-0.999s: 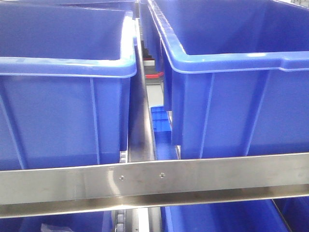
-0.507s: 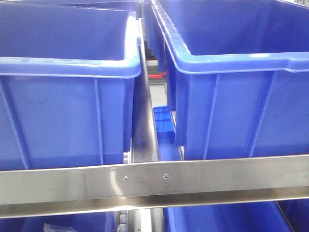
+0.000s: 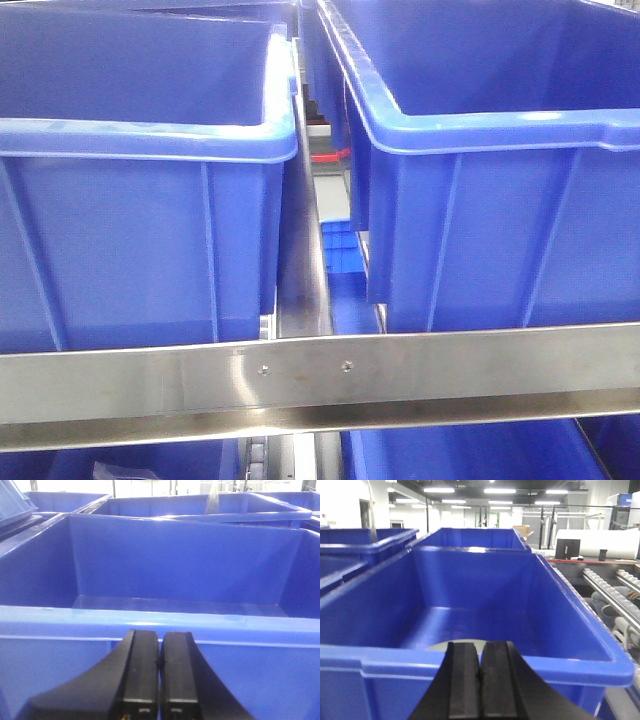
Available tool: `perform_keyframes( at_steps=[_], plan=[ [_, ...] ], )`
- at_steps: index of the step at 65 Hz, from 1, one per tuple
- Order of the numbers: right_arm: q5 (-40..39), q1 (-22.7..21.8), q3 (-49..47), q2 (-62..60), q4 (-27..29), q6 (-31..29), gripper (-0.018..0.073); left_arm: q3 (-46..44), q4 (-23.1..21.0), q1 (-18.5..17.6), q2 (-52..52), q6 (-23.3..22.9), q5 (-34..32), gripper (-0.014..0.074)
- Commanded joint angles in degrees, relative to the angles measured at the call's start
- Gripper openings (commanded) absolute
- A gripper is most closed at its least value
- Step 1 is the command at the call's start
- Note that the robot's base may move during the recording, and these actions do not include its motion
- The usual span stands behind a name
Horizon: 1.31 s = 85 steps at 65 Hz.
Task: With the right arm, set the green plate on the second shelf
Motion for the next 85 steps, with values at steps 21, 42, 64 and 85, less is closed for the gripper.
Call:
perform_keyframes(
  at_steps=[21,42,64,85],
  plan=[
    [-3.5,0.8,-1.0,-1.1,3.2,0.6,0.0052,2.3,-0.2,0.0,-1.0,-0.1,-5.0,0.0130],
    [-5.0,0.8,-1.0,-1.1,6.4,-4.2,0.0052,2.3,-0.2,0.0,-1.0,-0.1,-5.0,0.0130],
    [-5.4,0.8,-1.0,-1.1,6.3,-4.9,0.0052,2.3,-0.2,0.0,-1.0,-0.1,-5.0,0.0130],
    [-5.4,0.8,-1.0,-1.1,6.3,-4.9,0.0052,2.3,-0.2,0.0,-1.0,-0.1,-5.0,0.0130]
  ],
)
